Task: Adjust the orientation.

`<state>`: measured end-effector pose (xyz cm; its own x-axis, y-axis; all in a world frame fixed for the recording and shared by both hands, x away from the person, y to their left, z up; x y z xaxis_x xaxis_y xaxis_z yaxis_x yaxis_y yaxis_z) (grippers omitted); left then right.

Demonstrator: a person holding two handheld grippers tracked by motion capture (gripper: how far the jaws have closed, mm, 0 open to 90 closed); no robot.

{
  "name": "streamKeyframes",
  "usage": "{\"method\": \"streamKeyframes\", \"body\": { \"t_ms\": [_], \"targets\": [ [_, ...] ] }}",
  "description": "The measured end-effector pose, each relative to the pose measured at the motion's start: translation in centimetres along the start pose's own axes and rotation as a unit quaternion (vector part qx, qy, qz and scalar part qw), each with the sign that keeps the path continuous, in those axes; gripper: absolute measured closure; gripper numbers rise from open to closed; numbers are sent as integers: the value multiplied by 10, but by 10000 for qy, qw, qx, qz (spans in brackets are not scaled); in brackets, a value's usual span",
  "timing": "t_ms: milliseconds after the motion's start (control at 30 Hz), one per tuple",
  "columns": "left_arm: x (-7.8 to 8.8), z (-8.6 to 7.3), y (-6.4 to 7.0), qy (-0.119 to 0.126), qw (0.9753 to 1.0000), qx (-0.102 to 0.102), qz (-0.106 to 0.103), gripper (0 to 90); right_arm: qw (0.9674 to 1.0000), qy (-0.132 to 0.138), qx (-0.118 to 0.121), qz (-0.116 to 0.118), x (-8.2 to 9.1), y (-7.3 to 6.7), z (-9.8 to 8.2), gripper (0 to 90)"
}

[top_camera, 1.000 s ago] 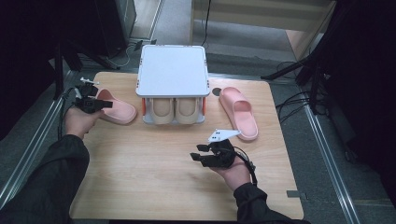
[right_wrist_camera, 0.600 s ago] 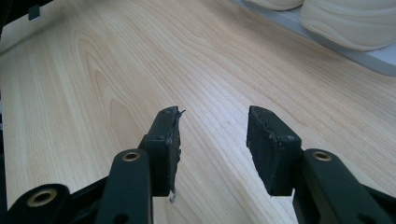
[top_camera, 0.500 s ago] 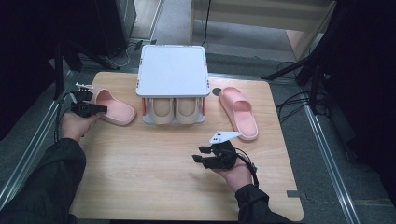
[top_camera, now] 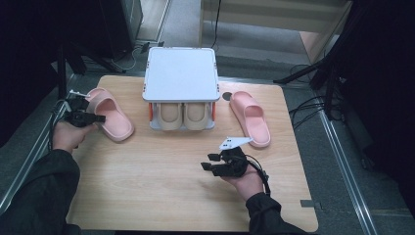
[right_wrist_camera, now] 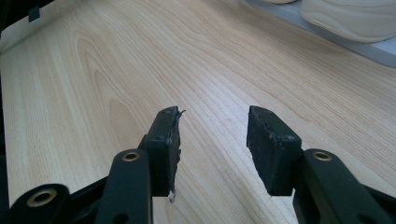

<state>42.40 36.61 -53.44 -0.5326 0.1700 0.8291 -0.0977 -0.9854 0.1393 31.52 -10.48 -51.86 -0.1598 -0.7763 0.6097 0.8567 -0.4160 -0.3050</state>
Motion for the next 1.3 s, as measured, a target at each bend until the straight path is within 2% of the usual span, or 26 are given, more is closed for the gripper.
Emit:
{"method": "streamKeyframes", "body": {
  "t_ms": [167,300,400,500,600,667,733,800,900,1033,1200,1300],
  "targets": [
    [4,-3,-1,-7,10000,-16,-13,891,10000,57,-10,38,0,2,2,550],
    [13,-2,3,79,9998,139,-146,778,9999,89,-50,32,1,4,3,550],
    [21,-3,3,145,9998,108,-93,689,10000,74,-59,27,1,4,4,550],
    [28,-4,-3,235,9994,237,-68,608,10000,63,-38,31,-1,4,4,550],
    [30,-4,-8,262,9993,261,1,546,10000,68,-5,65,-1,3,5,550],
    [29,-4,-13,269,9990,358,77,510,9999,73,-23,80,-1,4,5,550],
    [23,-4,-19,258,9983,458,239,483,9999,37,-74,79,-2,5,5,550],
    [17,-4,-23,188,9978,566,274,480,9999,34,-65,77,-2,5,4,549],
    [9,-2,-26,231,9965,760,269,476,9999,53,-62,62,-1,5,4,549],
    [1,3,-25,316,9956,812,350,469,9999,62,-101,24,1,7,3,548],
    [-8,7,-27,228,9946,884,497,473,9999,46,-132,-19,2,7,0,547],
    [-10,8,-28,267,9941,893,556,494,9999,19,-157,-52,3,7,-2,546]
  ]
}}
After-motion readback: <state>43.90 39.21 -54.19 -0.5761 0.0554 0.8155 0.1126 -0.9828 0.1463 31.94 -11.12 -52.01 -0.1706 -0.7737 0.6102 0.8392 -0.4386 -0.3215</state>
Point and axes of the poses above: each handheld gripper's, and its own axes: x roughly backward along the jaws, z roughly out of its top, y roughly to its right, the point moved 4 cm from there along -x, roughly forward along the jaws, and after that the axes turned 8 degrees about z, right-handed, at the moved point
